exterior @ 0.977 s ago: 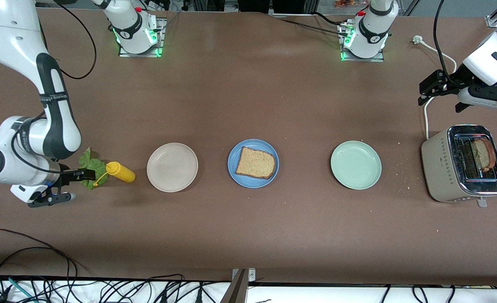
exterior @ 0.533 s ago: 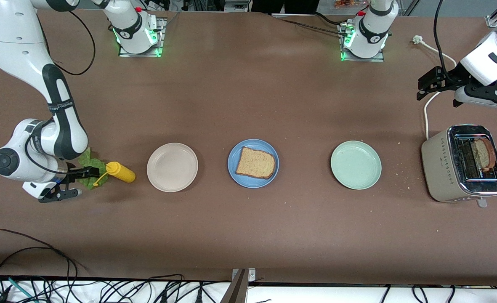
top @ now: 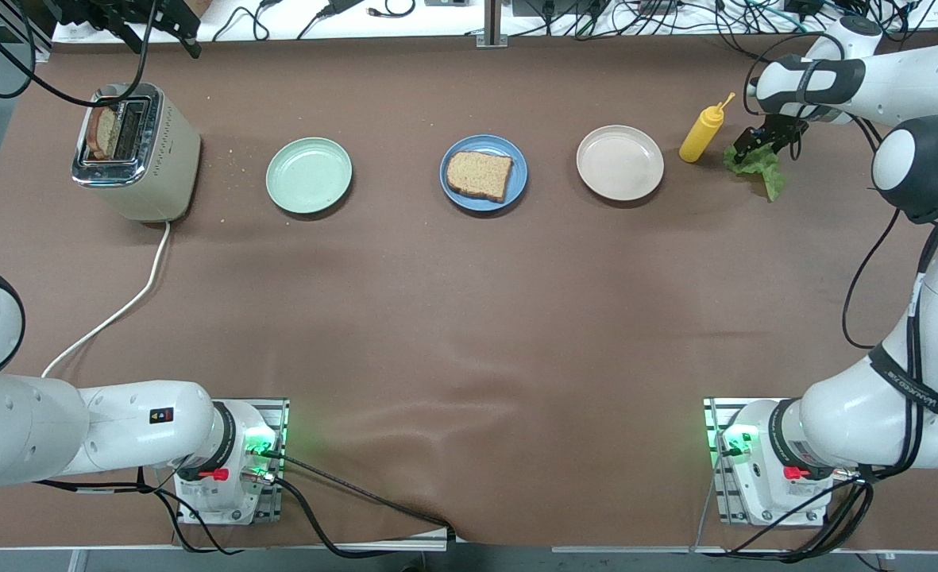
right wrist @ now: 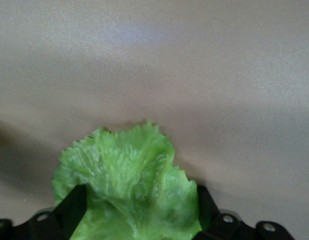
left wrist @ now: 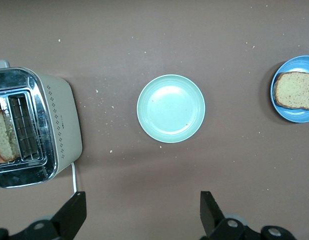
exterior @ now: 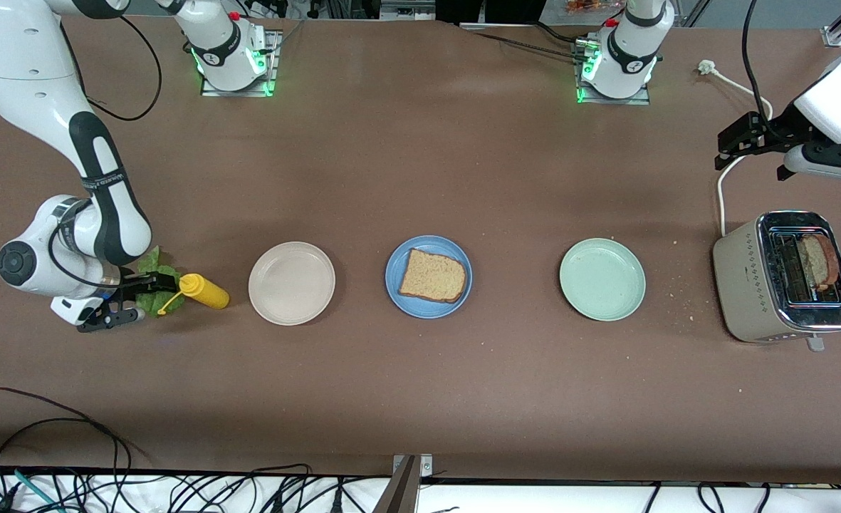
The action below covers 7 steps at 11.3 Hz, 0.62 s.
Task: Make sandwich in blue plate with both arms
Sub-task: 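Lower the right gripper onto the green lettuce leaf and grasp it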
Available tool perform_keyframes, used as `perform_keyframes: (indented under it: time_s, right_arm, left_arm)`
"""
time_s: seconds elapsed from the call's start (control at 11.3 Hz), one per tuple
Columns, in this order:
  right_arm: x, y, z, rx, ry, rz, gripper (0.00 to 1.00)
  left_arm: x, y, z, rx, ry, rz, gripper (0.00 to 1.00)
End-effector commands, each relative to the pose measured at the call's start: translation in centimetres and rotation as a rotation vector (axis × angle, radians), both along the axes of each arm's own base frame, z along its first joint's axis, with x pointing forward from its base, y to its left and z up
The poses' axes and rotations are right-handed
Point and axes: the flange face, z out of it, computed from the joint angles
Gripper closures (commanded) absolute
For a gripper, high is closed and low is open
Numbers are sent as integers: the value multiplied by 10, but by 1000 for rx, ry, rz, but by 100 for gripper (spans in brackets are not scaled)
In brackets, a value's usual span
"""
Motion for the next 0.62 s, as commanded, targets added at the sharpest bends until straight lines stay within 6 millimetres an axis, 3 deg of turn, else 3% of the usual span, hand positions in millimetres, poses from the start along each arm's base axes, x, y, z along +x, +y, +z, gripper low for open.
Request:
perform_keyframes:
  time_s: [0.0, 0.18, 0.27, 0.36, 0.53]
  right_arm:
    - [-8, 0, 4, 23, -17, 44, 37]
    - [-7, 0, 6, 25, -21, 66, 70]
    - [-5, 0, 11, 26, -28, 95, 92]
    - [-4, 0, 16, 26, -33, 101, 100]
    - [0, 3, 37, 26, -60, 103, 100]
  left_arm:
    - [1, 1, 9, -23, 3, 3, 0]
    - [2, 3, 8, -23, 3, 3, 0]
    - [2, 3, 9, -23, 1, 3, 0]
    - [4, 2, 5, -25, 7, 2, 0]
    - [13, 0, 8, -29, -2, 0, 0]
